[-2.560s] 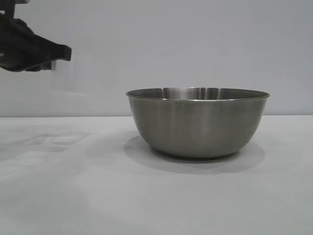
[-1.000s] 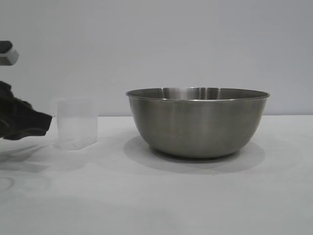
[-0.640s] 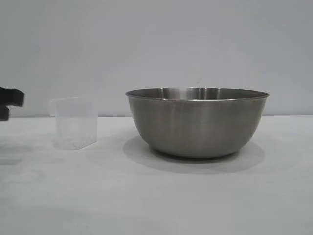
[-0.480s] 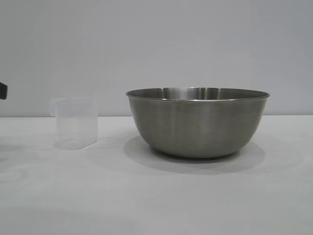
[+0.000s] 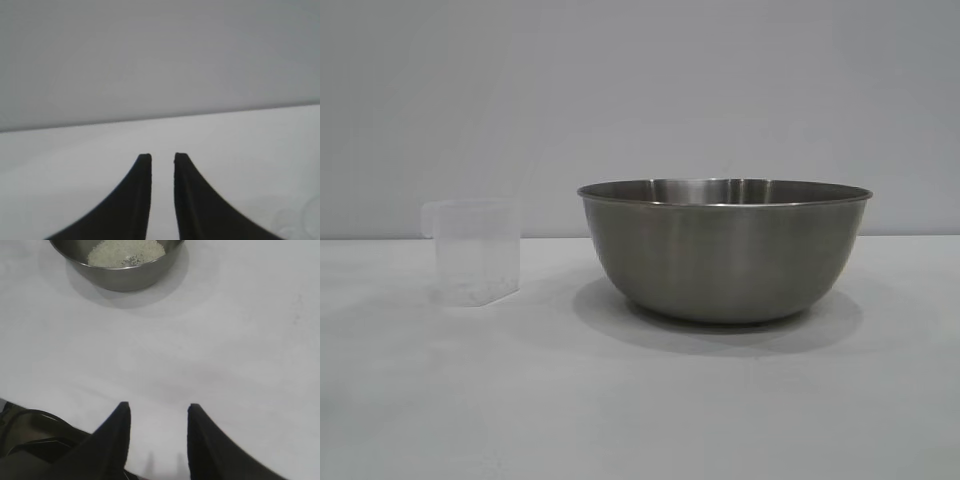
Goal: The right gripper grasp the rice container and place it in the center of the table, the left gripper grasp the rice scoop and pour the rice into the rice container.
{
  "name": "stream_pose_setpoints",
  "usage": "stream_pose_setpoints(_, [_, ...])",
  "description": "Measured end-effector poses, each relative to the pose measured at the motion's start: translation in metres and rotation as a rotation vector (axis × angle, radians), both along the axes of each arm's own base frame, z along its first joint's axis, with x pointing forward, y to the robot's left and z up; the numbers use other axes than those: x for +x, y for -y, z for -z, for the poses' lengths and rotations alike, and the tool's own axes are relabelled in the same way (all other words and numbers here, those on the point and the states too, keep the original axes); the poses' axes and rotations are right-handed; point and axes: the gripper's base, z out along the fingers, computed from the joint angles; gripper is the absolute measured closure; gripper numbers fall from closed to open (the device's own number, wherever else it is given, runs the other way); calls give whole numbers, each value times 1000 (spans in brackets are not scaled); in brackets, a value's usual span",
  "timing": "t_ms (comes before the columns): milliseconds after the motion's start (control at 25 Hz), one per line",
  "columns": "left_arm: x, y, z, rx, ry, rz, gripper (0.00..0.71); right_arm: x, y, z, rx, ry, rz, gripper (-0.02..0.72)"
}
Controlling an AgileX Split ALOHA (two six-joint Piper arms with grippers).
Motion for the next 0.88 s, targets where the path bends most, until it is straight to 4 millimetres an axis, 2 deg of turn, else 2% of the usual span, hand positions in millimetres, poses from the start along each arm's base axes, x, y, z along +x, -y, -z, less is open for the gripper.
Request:
stream_pose_setpoints(120, [-42, -4, -13, 12, -11, -55, 620, 0, 0, 0, 0, 0, 0, 482])
stream_pose_setpoints(240, [-83, -8, -18, -4, -27, -108, 620, 0, 0, 0, 0, 0, 0, 482])
stream_pose_setpoints(440, [-133, -7, -19, -24, -91, -124, 620, 0, 0, 0, 0, 0, 0, 482])
stream_pose_setpoints(600, [-156, -2, -15, -42, -138, -70, 620, 0, 0, 0, 0, 0, 0, 482])
stream_pose_setpoints(880, [-177, 1, -2, -64, -221, -53, 620, 0, 0, 0, 2, 1, 1, 482])
